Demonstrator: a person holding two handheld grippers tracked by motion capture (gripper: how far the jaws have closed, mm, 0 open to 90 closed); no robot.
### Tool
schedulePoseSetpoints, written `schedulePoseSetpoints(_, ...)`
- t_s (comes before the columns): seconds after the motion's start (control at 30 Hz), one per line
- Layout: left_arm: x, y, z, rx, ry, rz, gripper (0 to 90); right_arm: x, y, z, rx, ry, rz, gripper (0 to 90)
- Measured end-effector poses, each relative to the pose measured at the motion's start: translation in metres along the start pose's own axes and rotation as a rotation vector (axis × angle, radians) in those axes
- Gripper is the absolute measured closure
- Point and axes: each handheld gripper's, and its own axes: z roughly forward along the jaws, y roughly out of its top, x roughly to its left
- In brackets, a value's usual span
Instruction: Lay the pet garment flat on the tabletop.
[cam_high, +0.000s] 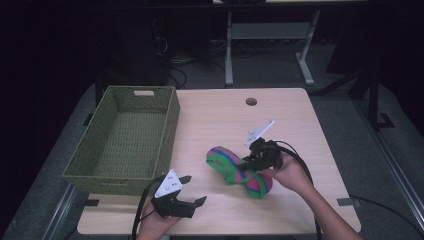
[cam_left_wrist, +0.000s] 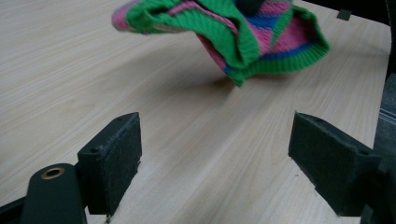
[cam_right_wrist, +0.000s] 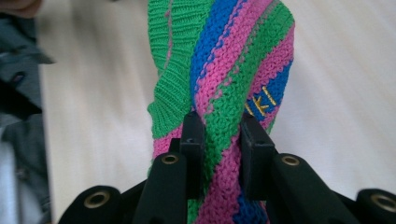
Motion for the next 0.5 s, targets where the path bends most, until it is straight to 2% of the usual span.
schedulePoseSetpoints(0.07,0.000,0.000,0.000,0.001,-0.001,0.004,17.0,0.006,-0.002,0.004,0.007,0.034,-0.005,74.0)
schedulePoseSetpoints(0.13,-0.001,0.000,0.000,-0.001,-0.003,0.001,17.0,0.012,-0.004,0.009,0.022,0.034,-0.019,73.9)
schedulePoseSetpoints(0.27,-0.001,0.000,0.001,0.005,-0.006,-0.001,17.0,0.018,-0.009,0.020,0.032,0.060,-0.012,73.7)
schedulePoseSetpoints(0.33,-0.001,-0.001,0.001,0.004,-0.006,-0.003,17.0,0.019,-0.010,0.022,0.033,0.063,-0.007,73.7)
schedulePoseSetpoints(0.37,-0.001,-0.001,0.002,0.004,-0.006,-0.002,17.0,0.020,-0.012,0.025,0.040,0.057,-0.011,73.6)
schedulePoseSetpoints(0.4,-0.001,-0.001,0.002,0.008,-0.007,0.000,17.0,0.021,-0.014,0.030,0.062,0.032,-0.012,73.3)
schedulePoseSetpoints(0.5,0.000,-0.001,0.002,0.013,-0.008,0.004,17.0,0.021,-0.018,0.036,0.074,0.026,-0.003,72.7)
